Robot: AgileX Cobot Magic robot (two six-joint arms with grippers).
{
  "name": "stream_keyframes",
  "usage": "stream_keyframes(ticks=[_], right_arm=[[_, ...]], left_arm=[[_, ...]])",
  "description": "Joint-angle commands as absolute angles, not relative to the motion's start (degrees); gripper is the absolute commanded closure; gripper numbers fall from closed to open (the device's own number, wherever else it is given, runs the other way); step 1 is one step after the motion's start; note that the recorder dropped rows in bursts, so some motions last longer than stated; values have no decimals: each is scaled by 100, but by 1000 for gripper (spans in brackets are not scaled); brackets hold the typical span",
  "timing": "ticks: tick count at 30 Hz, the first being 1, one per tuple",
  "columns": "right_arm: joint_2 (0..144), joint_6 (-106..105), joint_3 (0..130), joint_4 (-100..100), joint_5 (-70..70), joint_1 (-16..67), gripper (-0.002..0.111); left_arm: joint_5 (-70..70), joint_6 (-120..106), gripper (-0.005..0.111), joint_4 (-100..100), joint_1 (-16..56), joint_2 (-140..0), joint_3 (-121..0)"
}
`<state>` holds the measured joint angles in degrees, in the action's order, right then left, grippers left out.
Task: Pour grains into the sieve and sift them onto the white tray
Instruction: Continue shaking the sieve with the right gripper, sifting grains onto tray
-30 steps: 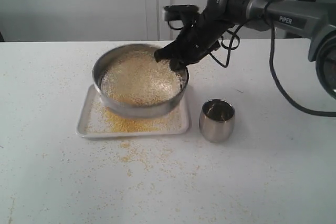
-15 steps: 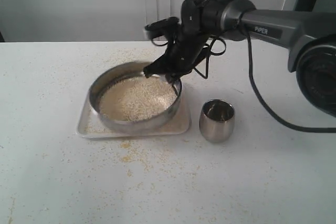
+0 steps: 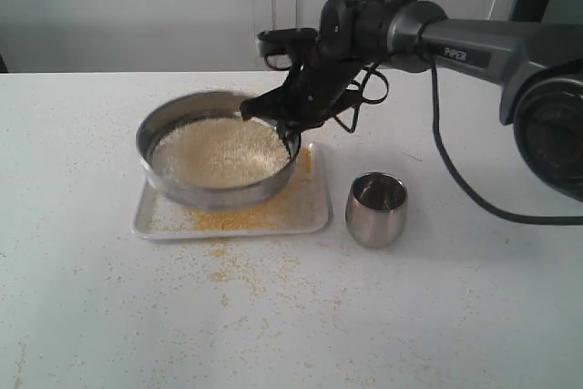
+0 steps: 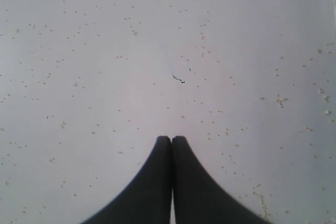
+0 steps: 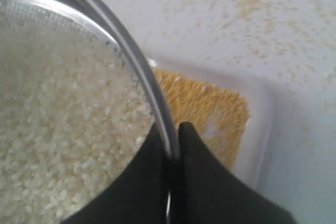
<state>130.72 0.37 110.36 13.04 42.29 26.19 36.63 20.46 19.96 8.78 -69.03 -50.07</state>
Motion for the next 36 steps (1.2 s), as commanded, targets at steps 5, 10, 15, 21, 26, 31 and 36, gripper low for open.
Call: stream_keyframes(ticks=[5,10,15,21,26,31,36], right_arm=[[12934,-1384,11156,1299,4163,2697,108],[12970,-216,11156,1369,3865,2604,108],[12970,39,11195,81,4138,2584,108],[12952,-3086,11246,1393,4813,2758,108],[12977,337,11247,1040,4119,2465,108],[12926,1031,11247,755,4126,2300,108],[12909,-2894,11247,1645,5034,2506,108]], left_arm=[[3703,2077,107,1995,861,-6863,-4963],[3703,2077,107,1995,861,-6863,-4963],[3703,2077,107,1995,861,-6863,-4963],[3703,2077,107,1995,861,-6863,-4963],[3703,2077,107,1995,861,-6863,-4963],[3703,2077,107,1995,861,-6863,-4963],[3703,2077,107,1995,861,-6863,-4963]])
